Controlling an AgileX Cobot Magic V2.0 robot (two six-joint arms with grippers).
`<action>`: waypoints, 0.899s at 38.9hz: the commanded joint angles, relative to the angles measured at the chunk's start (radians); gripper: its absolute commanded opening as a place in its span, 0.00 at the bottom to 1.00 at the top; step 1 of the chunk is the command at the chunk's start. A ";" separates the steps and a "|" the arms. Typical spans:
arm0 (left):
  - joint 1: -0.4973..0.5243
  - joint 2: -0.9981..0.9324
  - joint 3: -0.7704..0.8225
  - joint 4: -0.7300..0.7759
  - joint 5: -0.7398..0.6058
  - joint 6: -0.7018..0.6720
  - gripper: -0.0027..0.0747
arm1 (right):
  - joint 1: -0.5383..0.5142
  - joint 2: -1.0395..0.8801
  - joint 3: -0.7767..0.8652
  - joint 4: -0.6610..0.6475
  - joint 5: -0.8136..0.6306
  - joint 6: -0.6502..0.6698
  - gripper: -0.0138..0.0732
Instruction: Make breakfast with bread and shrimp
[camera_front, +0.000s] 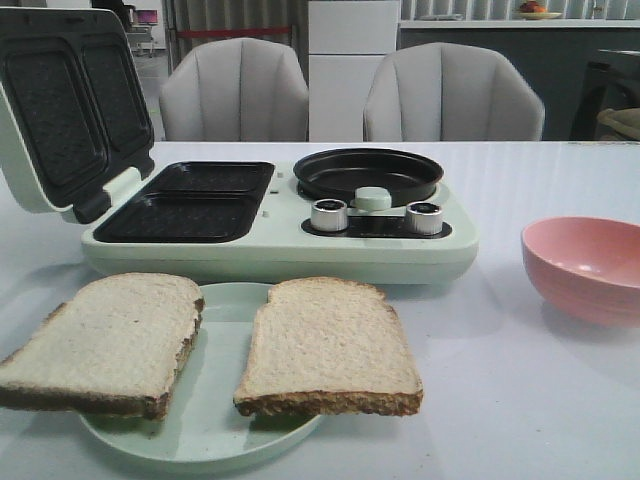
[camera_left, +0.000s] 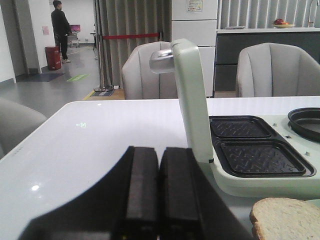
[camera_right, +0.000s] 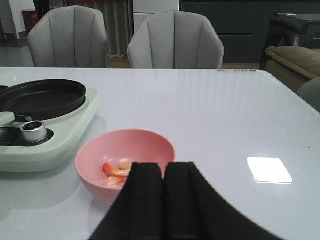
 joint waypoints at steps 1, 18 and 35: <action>-0.007 -0.021 0.008 0.001 -0.092 -0.009 0.16 | -0.006 -0.022 -0.017 -0.008 -0.091 -0.010 0.21; -0.007 -0.021 0.008 0.001 -0.092 -0.009 0.16 | -0.006 -0.022 -0.017 -0.008 -0.091 -0.010 0.21; -0.007 -0.021 0.006 0.001 -0.115 -0.009 0.16 | -0.006 -0.022 -0.018 -0.008 -0.110 -0.010 0.21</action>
